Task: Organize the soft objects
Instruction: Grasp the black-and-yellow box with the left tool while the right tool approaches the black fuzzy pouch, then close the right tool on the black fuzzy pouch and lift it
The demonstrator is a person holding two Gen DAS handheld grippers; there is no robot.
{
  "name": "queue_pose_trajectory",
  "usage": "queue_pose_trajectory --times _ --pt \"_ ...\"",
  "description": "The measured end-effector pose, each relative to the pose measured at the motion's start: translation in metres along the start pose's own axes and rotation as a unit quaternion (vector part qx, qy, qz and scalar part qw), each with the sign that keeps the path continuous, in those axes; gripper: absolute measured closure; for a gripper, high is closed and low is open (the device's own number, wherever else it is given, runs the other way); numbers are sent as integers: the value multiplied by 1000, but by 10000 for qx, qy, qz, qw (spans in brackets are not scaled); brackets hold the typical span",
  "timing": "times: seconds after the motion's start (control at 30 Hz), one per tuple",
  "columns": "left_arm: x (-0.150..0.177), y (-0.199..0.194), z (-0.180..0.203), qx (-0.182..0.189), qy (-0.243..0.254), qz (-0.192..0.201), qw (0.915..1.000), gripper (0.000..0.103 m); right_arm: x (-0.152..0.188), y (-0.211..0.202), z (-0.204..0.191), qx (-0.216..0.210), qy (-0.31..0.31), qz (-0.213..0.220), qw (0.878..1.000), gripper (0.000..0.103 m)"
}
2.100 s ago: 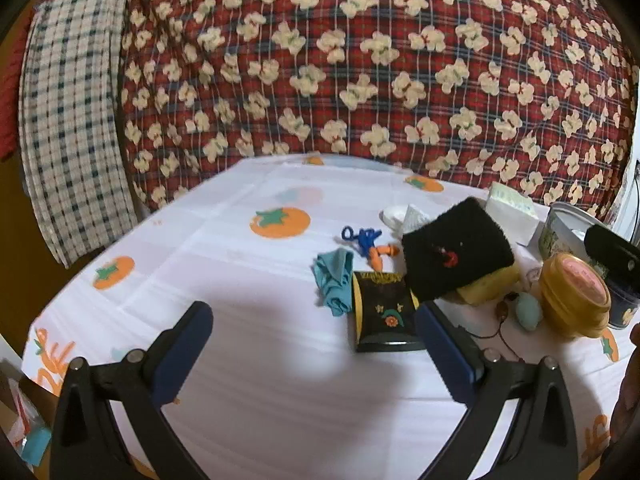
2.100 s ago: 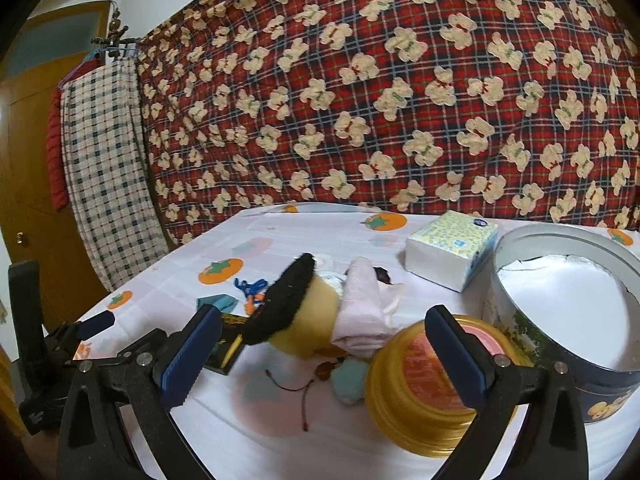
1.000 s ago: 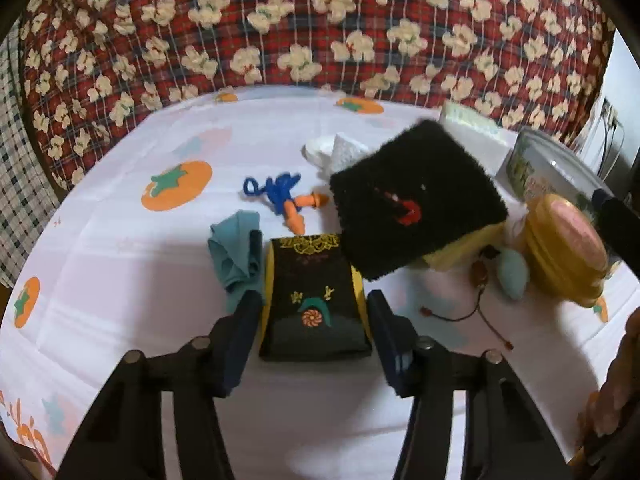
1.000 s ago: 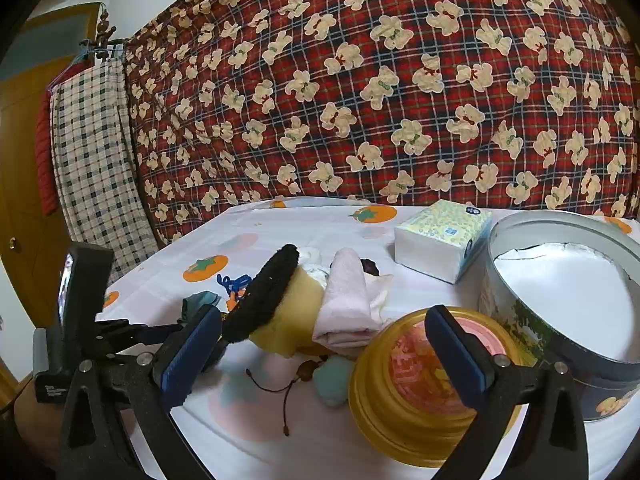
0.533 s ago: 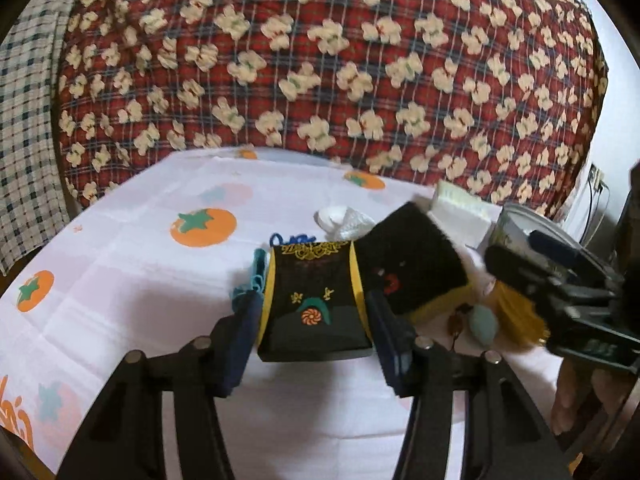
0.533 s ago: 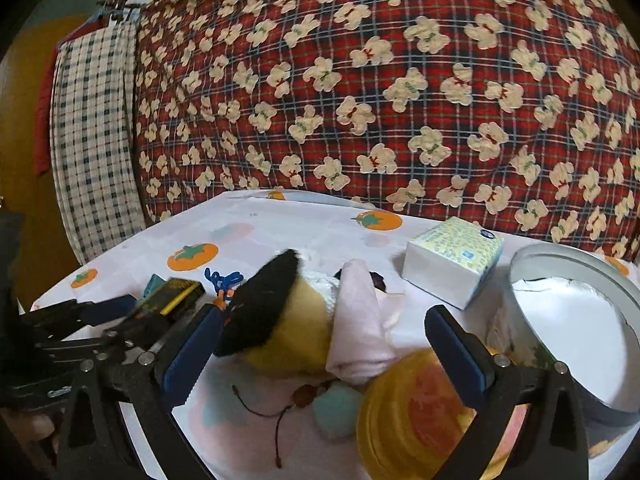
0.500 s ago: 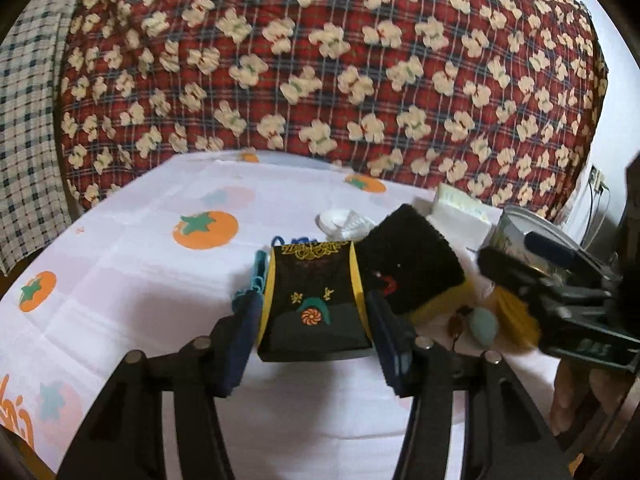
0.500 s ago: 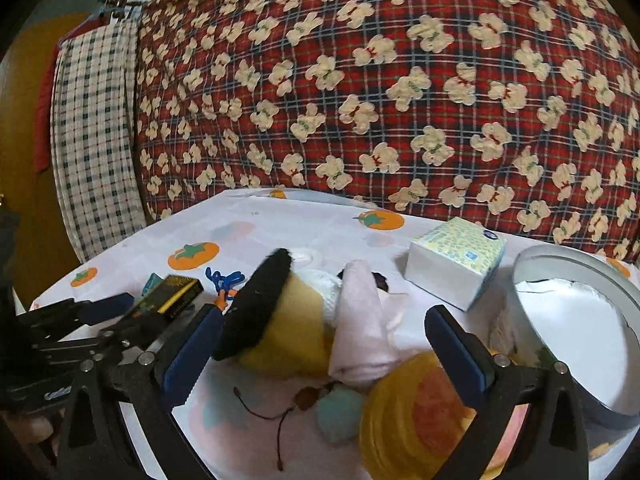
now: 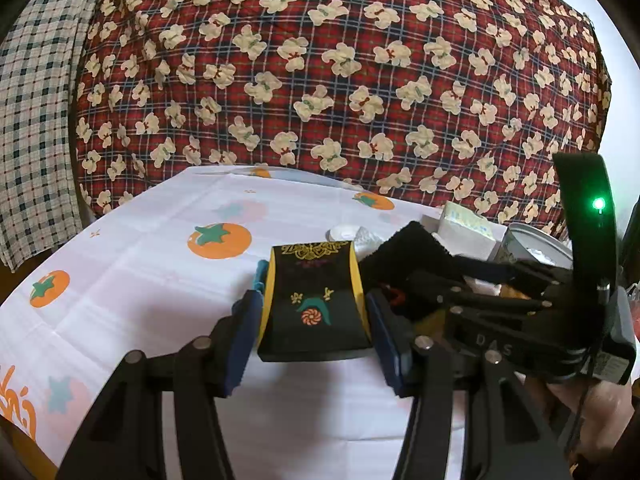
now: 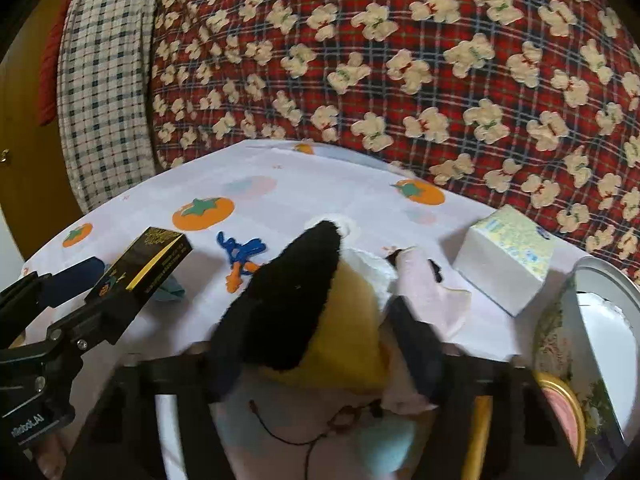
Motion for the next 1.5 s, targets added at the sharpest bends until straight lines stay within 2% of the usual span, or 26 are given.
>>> queue_pose_trajectory --times 0.1,0.17,0.37,0.57,0.77,0.93,1.27,1.5 --pt "0 0 0 -21 28 -20 10000 49 0 -1 -7 -25 -140 44 9999 60" --pt "0 0 1 -86 42 -17 10000 49 0 -4 -8 -49 -171 133 9998 67" --pt "0 -1 11 -487 317 25 9983 49 0 -19 6 -196 242 494 9983 76" --pt "-2 2 23 -388 366 15 9986 49 1 -38 16 -274 510 994 9934 86" --pt "-6 3 37 -305 393 100 9987 49 4 -52 28 -129 604 1336 9891 88" --pt "-5 9 41 -349 390 91 9986 49 7 -54 43 -228 825 1325 9875 89" --pt "-4 9 41 -395 379 135 9984 49 11 -67 59 -371 1090 1582 9807 93" --pt "-4 10 49 -330 433 169 9984 49 6 -76 61 -374 1051 1772 9778 94"
Point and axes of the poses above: each gripper's, at about its wrist camera, not at the fingertips, and y roughly the way its jaws point, z to its right, x to its underside, the point moved 3 cm from there along y, roughly the way its jaws point, and after that the axes turned 6 degrees about x, right-handed, at the moved point
